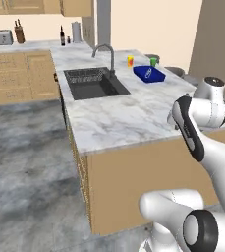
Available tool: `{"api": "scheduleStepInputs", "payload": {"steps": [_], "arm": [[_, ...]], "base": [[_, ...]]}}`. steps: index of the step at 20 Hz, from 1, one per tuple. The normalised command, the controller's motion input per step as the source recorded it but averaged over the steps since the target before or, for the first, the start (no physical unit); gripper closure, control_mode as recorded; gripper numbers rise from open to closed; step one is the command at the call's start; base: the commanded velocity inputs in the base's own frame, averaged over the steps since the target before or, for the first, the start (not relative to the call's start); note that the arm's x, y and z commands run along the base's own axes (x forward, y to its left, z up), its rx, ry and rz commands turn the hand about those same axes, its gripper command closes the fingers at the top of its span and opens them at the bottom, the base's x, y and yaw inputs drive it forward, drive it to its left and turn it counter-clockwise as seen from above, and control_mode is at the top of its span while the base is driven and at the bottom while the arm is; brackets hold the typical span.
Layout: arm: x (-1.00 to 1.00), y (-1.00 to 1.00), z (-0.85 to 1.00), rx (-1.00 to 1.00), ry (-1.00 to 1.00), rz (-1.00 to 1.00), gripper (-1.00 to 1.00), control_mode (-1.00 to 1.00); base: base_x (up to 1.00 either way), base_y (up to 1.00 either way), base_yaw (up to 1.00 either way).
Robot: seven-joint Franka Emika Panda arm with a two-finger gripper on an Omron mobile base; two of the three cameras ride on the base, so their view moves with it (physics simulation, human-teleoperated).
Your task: Place the drinks on the dining counter in a tight cluster.
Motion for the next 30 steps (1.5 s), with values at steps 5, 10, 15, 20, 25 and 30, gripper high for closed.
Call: {"api": "scheduleStepInputs", "payload": {"steps": [5,10,15,20,25,30], "arm": [[0.00,0.00,0.00,0.00,0.00,0.00,-1.00,1.00],[0.00,0.00,0.00,0.00,0.00,0.00,-1.00,1.00],[0.00,0.00,0.00,0.00,0.00,0.00,-1.00,1.00],[0.00,0.00,0.00,0.00,0.00,0.00,-1.00,1.00],[0.00,0.00,0.00,0.00,0.00,0.00,-1.00,1.00],[0.00,0.00,0.00,0.00,0.00,0.00,-1.00,1.00]], "base": [[0.00,1.00,0.17],[0.09,1.00,-0.12],[0.45,1.00,-0.25],[0.94,1.00,-0.30],[1.00,1.00,-0.32],[0.82,1.00,-0.04]]}}
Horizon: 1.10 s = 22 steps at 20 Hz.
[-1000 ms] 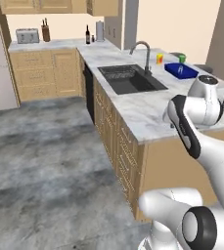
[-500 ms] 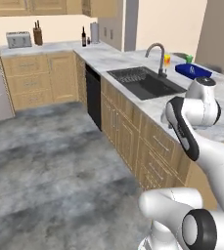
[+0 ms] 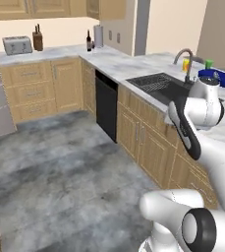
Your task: Place the drinks on the dining counter in a tight cluster.
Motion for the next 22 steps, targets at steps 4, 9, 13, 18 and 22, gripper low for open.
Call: {"api": "scheduleStepInputs", "payload": {"steps": [4,9,13,18,22], "arm": [[0.00,0.00,0.00,0.00,0.00,0.00,-1.00,1.00],[0.00,0.00,0.00,0.00,0.00,0.00,-1.00,1.00],[0.00,0.00,0.00,0.00,0.00,0.00,-1.00,1.00],[0.00,0.00,0.00,0.00,0.00,0.00,-1.00,1.00],[0.00,0.00,0.00,0.00,0.00,0.00,-1.00,1.00]], "base": [[1.00,1.00,0.10],[1.00,1.00,-0.05],[1.00,0.94,-0.11],[1.00,0.43,-0.09],[1.00,0.07,-0.19]]}}
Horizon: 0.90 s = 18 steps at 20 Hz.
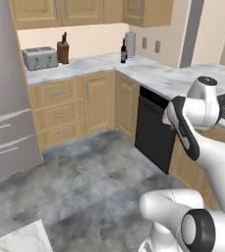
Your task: Place the drinks on the dining counter in a tight cluster.
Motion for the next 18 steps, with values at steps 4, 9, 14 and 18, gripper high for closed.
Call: {"api": "scheduleStepInputs", "payload": {"steps": [4,9,14,18], "arm": [[0.00,0.00,0.00,0.00,0.00,0.00,-1.00,1.00],[0.00,0.00,0.00,0.00,0.00,0.00,-1.00,1.00],[0.00,0.00,0.00,0.00,0.00,0.00,-1.00,1.00],[0.00,0.00,0.00,0.00,0.00,0.00,-1.00,1.00]], "base": [[1.00,0.44,-0.41],[1.00,0.80,-0.45],[0.99,1.00,-0.38],[1.00,1.00,-0.26]]}}
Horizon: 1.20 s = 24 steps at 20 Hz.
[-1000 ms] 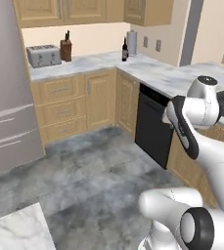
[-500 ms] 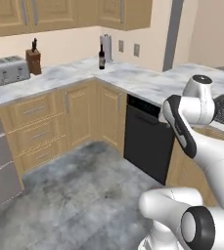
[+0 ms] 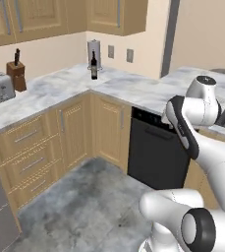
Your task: Place the drinks on the dining counter in a tight cluster.
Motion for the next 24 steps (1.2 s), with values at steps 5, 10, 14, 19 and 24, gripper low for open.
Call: {"api": "scheduleStepInputs", "payload": {"steps": [5,10,14,19,24], "arm": [[0.00,0.00,0.00,0.00,0.00,0.00,-1.00,1.00],[0.00,0.00,0.00,0.00,0.00,0.00,-1.00,1.00],[0.00,0.00,0.00,0.00,0.00,0.00,-1.00,1.00],[0.00,0.00,0.00,0.00,0.00,0.00,-1.00,1.00],[0.00,0.00,0.00,0.00,0.00,0.00,-1.00,1.00]], "base": [[1.00,1.00,-0.09],[1.00,0.65,-0.03],[1.00,0.20,0.00],[1.00,-0.06,0.00],[1.00,-0.01,0.00]]}}
